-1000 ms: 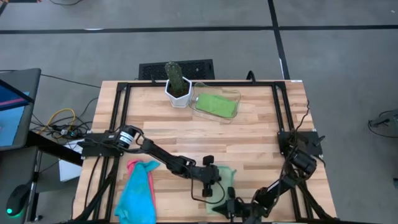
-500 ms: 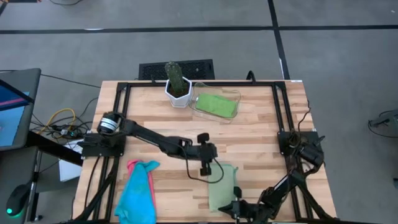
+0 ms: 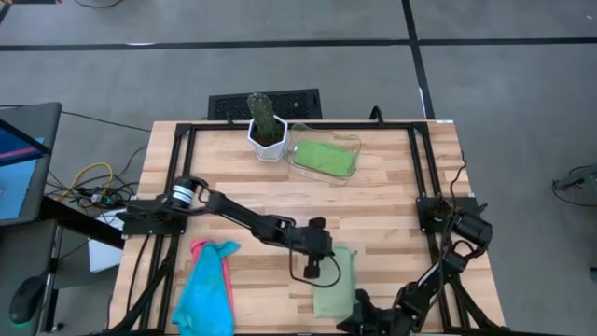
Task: Fold microfiber towels
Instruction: Put the folded light green towel into the transparent bin
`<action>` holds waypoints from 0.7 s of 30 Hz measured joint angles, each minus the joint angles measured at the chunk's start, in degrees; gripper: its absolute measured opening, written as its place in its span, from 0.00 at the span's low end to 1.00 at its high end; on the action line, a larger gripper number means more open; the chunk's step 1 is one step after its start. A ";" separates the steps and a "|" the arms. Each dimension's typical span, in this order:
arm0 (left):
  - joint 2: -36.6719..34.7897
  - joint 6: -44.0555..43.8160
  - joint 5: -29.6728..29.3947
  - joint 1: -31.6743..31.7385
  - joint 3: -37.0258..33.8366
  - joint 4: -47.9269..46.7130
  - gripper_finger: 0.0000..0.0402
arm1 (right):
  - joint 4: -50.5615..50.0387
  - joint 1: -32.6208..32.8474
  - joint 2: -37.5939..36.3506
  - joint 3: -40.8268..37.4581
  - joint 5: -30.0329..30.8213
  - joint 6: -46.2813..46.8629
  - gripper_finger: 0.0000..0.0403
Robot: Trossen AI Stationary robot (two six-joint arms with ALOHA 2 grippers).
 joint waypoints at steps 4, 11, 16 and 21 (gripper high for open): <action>1.90 -2.38 -0.17 0.74 -0.01 -0.45 0.00 | -11.40 1.32 -0.28 0.20 -1.95 10.39 0.05; 2.01 -8.85 -0.58 0.87 0.08 -2.91 0.00 | -24.61 0.75 -1.20 0.52 -1.63 20.25 0.04; 1.81 -22.03 -3.66 -0.78 0.19 -6.09 0.00 | -38.59 -0.20 -4.51 0.47 -2.34 23.80 0.07; 1.77 -31.35 -11.09 -4.74 0.17 -6.15 0.00 | -61.50 -0.24 -10.49 -0.39 -4.97 26.85 0.03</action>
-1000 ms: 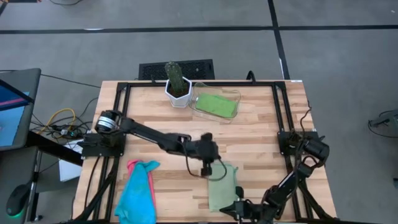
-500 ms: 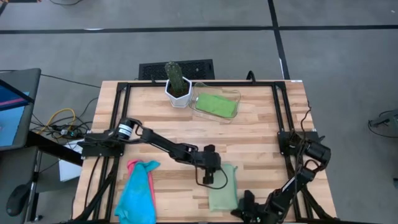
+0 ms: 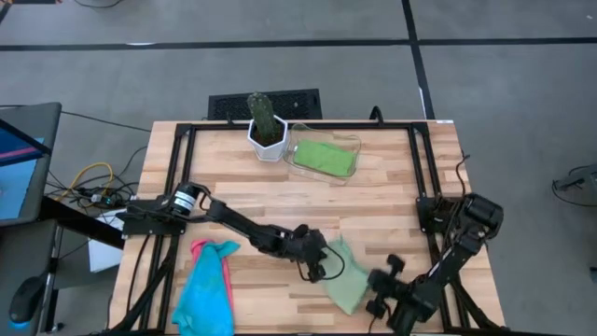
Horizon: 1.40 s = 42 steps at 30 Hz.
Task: Fold microfiber towels
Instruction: Put the folded light green towel into the transparent bin
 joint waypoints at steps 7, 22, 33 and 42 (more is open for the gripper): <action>0.31 -8.15 -17.74 -6.12 -0.13 9.31 0.00 | -23.28 2.09 -12.33 0.25 0.33 13.25 0.08; -8.96 20.05 4.88 0.18 -0.09 12.28 0.00 | 9.74 3.62 -10.40 2.84 8.28 21.57 0.35; -9.18 17.57 15.66 7.05 -0.11 -0.39 0.00 | 31.09 1.87 9.29 6.56 4.17 11.82 0.23; -10.88 15.54 17.19 6.90 -0.09 -4.54 0.00 | 3.85 9.33 6.11 5.51 -1.10 27.13 0.17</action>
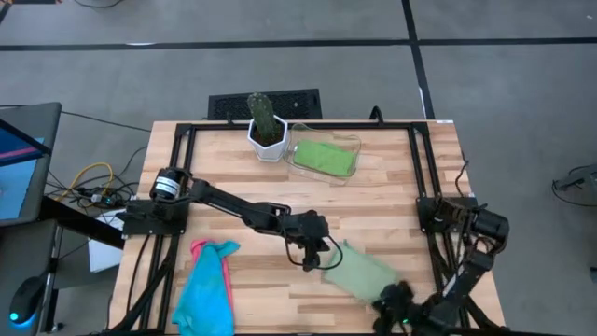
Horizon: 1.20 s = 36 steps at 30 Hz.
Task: Fold microfiber towels
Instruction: Put the folded light green towel into the transparent bin
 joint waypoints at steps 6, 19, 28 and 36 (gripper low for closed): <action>-5.03 -0.83 -2.30 0.00 -0.01 -3.00 0.00 | -27.23 0.70 -8.20 -0.50 -5.23 -0.12 0.13; -11.08 -8.15 -4.76 -0.78 0.06 -3.42 0.11 | -34.57 -2.39 -27.14 -0.70 -16.22 2.03 0.25; -2.34 -19.61 -4.25 -1.25 0.00 0.74 0.48 | -35.53 -3.87 -22.09 -0.68 -27.75 10.47 0.60; 4.25 -26.01 0.40 0.39 0.00 13.03 0.60 | -39.30 -3.94 -22.07 -1.61 -26.92 19.06 0.70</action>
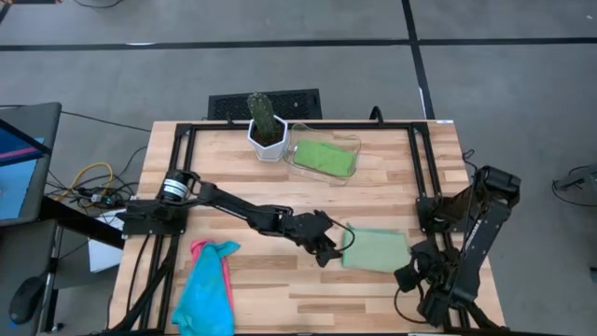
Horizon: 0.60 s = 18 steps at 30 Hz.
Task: Fold microfiber towels
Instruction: Put the folded light green towel into the transparent bin
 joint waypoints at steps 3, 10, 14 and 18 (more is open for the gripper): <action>0.44 -1.89 -0.89 0.73 -0.02 -0.23 0.61 | 3.97 -1.62 -2.22 -3.88 0.32 0.03 0.70; 0.42 -5.69 -6.39 1.00 0.02 -0.97 0.61 | 19.12 -3.17 -6.44 -16.12 0.48 0.88 0.70; 0.42 -7.55 -7.71 0.94 0.00 -3.32 0.61 | 27.73 -3.58 -6.71 -21.69 0.53 1.09 0.70; 0.40 -7.61 -9.35 0.96 0.04 -2.00 0.61 | 33.58 -4.57 -6.71 -25.53 1.87 0.78 0.70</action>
